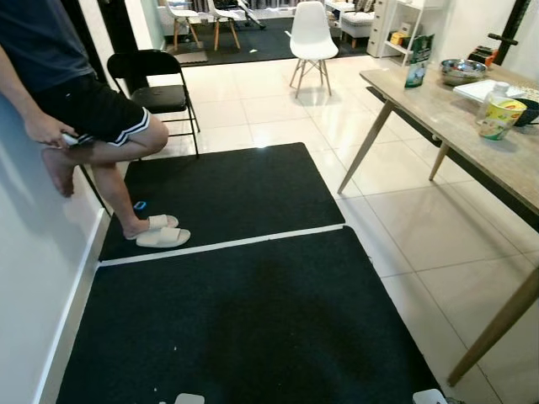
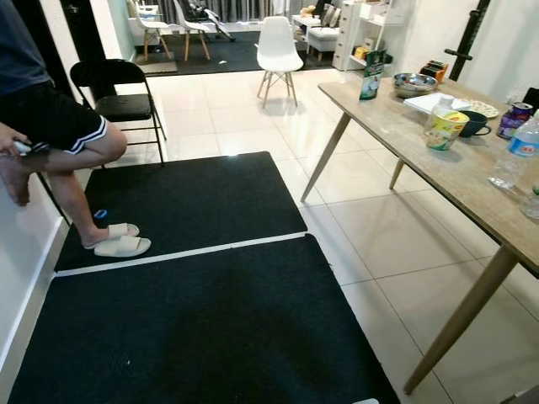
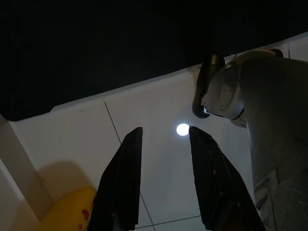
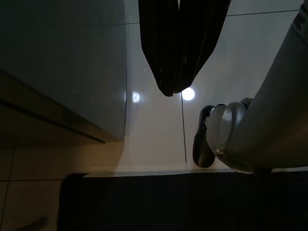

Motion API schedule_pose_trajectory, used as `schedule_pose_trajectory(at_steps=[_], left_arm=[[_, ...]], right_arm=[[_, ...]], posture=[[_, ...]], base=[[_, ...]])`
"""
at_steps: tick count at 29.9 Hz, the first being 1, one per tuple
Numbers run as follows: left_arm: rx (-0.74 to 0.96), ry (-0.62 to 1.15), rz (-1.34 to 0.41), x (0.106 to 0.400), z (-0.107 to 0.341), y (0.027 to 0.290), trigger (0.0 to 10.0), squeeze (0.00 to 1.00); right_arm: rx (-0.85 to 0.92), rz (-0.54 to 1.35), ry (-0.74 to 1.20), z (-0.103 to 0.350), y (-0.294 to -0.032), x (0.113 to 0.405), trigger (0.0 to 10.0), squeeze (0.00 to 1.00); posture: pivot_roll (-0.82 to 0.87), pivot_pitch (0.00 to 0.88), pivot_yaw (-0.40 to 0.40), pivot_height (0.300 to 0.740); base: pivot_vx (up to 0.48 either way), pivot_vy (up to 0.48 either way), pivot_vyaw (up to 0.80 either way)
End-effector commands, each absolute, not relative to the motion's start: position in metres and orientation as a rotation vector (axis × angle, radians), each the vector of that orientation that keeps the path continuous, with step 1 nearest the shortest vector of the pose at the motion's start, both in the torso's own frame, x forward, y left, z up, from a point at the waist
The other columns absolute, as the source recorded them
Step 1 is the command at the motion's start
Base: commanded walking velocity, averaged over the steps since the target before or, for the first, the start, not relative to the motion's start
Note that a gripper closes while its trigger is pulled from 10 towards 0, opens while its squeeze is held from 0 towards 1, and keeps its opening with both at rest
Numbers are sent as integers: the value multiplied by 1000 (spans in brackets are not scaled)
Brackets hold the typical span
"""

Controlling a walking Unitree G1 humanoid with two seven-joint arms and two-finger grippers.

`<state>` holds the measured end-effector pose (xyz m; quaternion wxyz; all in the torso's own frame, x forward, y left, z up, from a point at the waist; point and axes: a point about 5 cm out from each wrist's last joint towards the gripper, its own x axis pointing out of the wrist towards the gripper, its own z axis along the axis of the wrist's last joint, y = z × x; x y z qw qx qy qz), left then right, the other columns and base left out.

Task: Restocking fridge

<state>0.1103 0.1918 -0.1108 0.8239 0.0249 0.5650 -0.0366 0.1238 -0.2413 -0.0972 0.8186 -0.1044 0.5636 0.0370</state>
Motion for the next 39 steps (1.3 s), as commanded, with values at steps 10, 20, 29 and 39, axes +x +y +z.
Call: schedule_pose_trajectory(at_steps=[10,20,29,39], left_arm=[[44,1216,-113,108,-112,186,10000,0],[41,1223,-113,106,-113,185,10000,0],[41,1224,-112,105,-113,185,10000,0],[37,1223,-113,104,-113,184,10000,0]], right_arm=[[-231,87,1199,-97,-242,124,10000,0],[-234,91,1199,-97,-242,124,10000,0],[-239,91,1200,-97,-243,124,10000,0],[-227,83,1199,-97,-243,124,10000,0]], posture=[[-58,0,-19,740],[-57,0,-22,740],[-57,0,-21,740],[-56,0,-27,740]], base=[[413,0,0],[427,0,0],[410,0,0],[400,0,0]])
